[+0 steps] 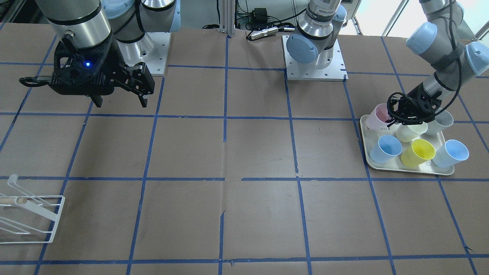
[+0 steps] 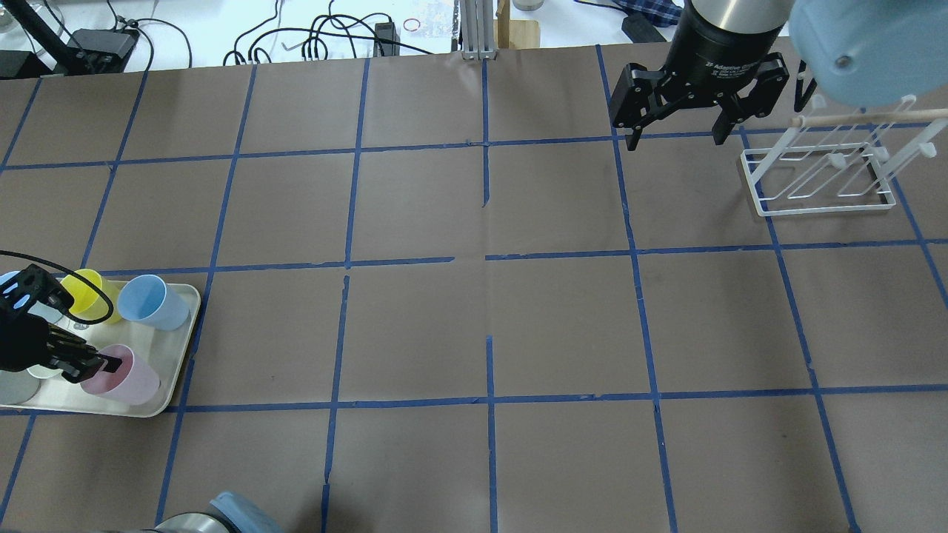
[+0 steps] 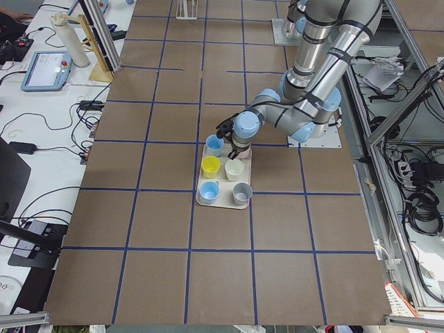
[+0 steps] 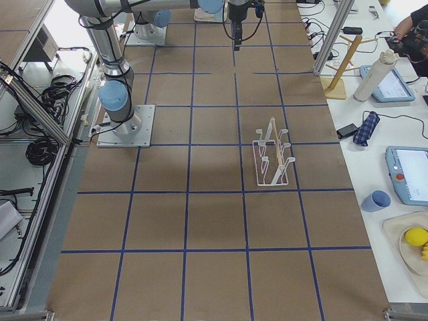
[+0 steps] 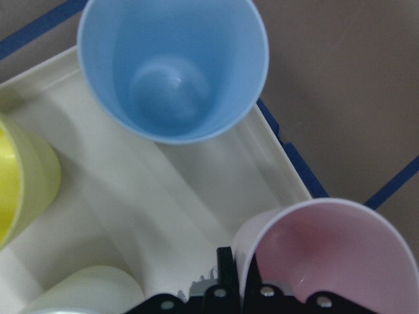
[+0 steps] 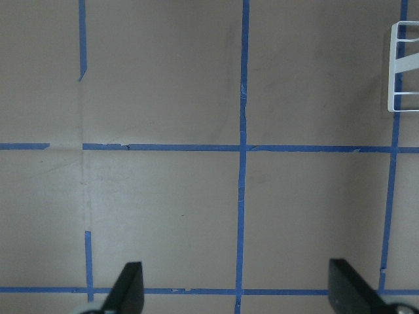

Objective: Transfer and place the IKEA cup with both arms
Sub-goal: 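Open the left gripper to release the pink cup on the tray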

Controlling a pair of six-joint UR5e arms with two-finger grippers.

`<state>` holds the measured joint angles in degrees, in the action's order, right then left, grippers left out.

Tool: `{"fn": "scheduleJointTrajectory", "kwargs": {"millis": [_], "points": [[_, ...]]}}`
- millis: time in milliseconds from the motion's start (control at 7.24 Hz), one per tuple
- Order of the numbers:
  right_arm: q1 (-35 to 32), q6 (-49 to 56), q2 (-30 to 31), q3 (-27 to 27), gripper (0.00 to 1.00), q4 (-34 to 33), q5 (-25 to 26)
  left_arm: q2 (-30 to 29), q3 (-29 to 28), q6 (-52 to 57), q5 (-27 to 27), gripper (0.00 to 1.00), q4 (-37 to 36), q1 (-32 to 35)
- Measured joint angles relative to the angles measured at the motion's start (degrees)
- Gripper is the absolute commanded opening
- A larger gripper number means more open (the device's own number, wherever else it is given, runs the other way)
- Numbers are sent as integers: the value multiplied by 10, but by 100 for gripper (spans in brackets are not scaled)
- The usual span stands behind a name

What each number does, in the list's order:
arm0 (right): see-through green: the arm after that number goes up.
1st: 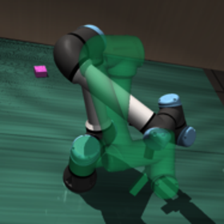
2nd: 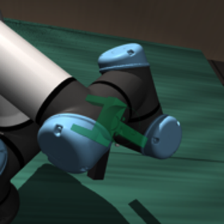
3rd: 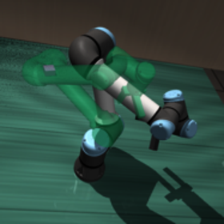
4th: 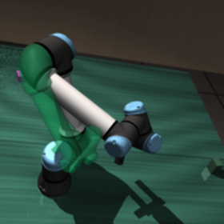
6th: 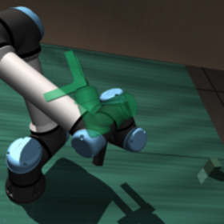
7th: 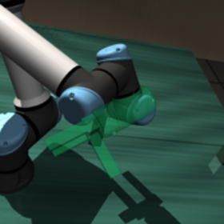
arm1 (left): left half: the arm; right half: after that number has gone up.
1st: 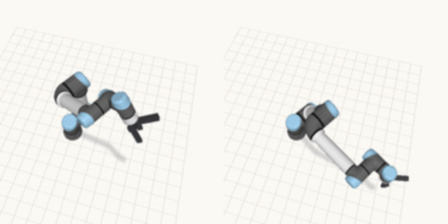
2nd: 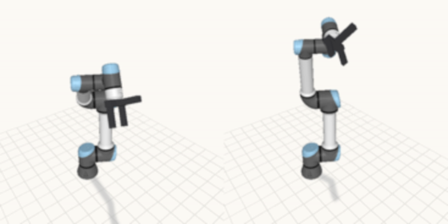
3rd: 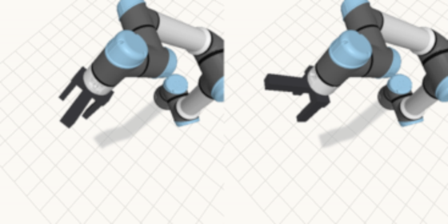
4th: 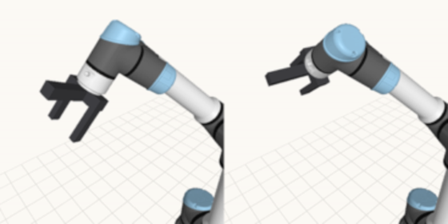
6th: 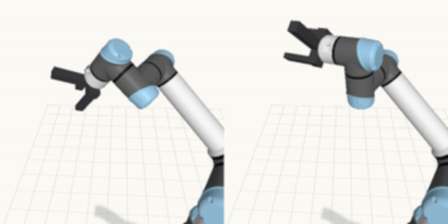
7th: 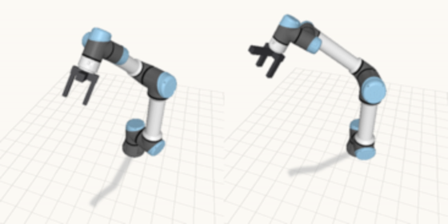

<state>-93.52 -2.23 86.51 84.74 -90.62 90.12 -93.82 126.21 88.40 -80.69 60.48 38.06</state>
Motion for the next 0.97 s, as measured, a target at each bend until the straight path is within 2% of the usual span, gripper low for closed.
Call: {"fn": "scheduleJointTrajectory", "kwargs": {"millis": [138,553,691,967], "points": [[0,0,0,0,100,0,0,-1,0,-1,0,53,1,0],[0,1,1,0,100,0,1,-6,0,-4,0,58,3,0],[0,2,1,-1,100,0,1,-4,-3,-15,-1,65,6,0],[0,3,1,-1,100,0,1,12,-10,-93,-4,70,26,4]]}}
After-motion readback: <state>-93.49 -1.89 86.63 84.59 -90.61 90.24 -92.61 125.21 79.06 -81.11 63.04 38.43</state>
